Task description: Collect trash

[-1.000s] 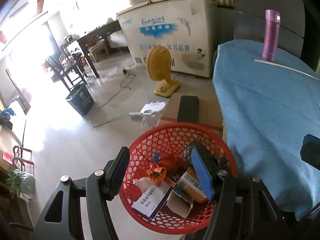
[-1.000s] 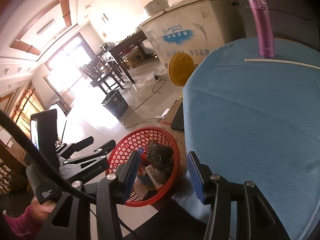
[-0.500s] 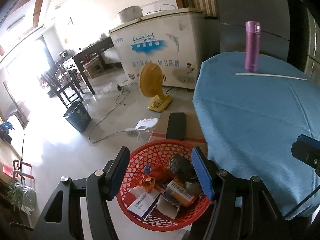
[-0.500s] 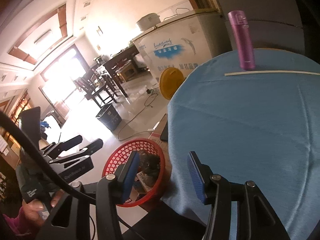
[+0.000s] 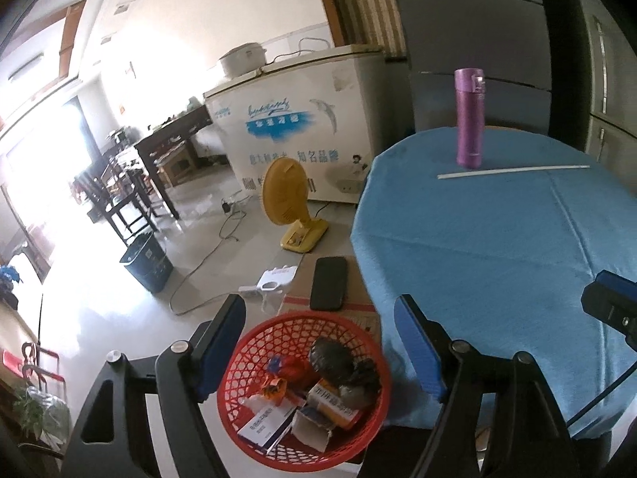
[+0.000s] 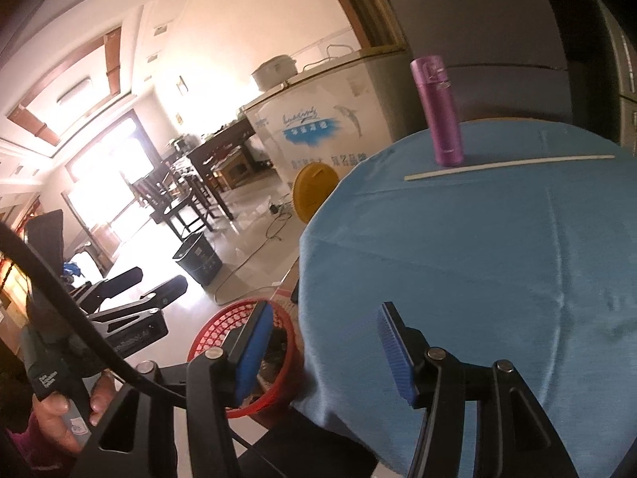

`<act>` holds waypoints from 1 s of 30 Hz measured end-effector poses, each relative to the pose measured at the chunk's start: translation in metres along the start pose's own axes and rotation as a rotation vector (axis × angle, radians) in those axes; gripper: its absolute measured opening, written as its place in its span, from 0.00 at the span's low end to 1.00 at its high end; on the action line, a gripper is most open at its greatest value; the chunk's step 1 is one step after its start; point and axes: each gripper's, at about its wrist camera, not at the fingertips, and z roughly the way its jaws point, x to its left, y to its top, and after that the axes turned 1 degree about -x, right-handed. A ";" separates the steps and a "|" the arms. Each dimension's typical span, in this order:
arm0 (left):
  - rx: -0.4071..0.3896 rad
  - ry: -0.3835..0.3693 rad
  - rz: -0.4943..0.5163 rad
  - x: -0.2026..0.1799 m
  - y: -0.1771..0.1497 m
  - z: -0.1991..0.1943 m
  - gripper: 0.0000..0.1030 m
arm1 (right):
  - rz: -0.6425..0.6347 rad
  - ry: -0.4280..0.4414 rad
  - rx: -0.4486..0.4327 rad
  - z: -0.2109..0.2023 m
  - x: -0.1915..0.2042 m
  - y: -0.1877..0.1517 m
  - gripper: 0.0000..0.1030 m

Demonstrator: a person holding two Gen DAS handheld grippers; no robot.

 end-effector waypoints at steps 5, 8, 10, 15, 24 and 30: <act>-0.014 -0.020 0.020 -0.013 0.005 -0.005 0.76 | 0.019 -0.034 -0.031 -0.016 -0.013 0.004 0.57; -0.026 -0.039 0.038 -0.022 0.009 -0.010 0.76 | 0.028 -0.062 -0.049 -0.026 -0.021 0.004 0.58; -0.036 -0.045 0.048 -0.028 0.011 -0.015 0.76 | 0.035 -0.084 -0.063 -0.034 -0.027 0.006 0.58; -0.063 -0.079 0.076 -0.046 0.021 -0.024 0.76 | 0.057 -0.148 -0.101 -0.055 -0.041 0.009 0.58; -0.131 -0.173 0.124 -0.088 0.044 -0.047 0.76 | 0.072 -0.288 -0.179 -0.100 -0.064 0.016 0.65; -0.182 -0.214 0.158 -0.117 0.058 -0.065 0.76 | 0.103 -0.381 -0.211 -0.128 -0.083 0.019 0.66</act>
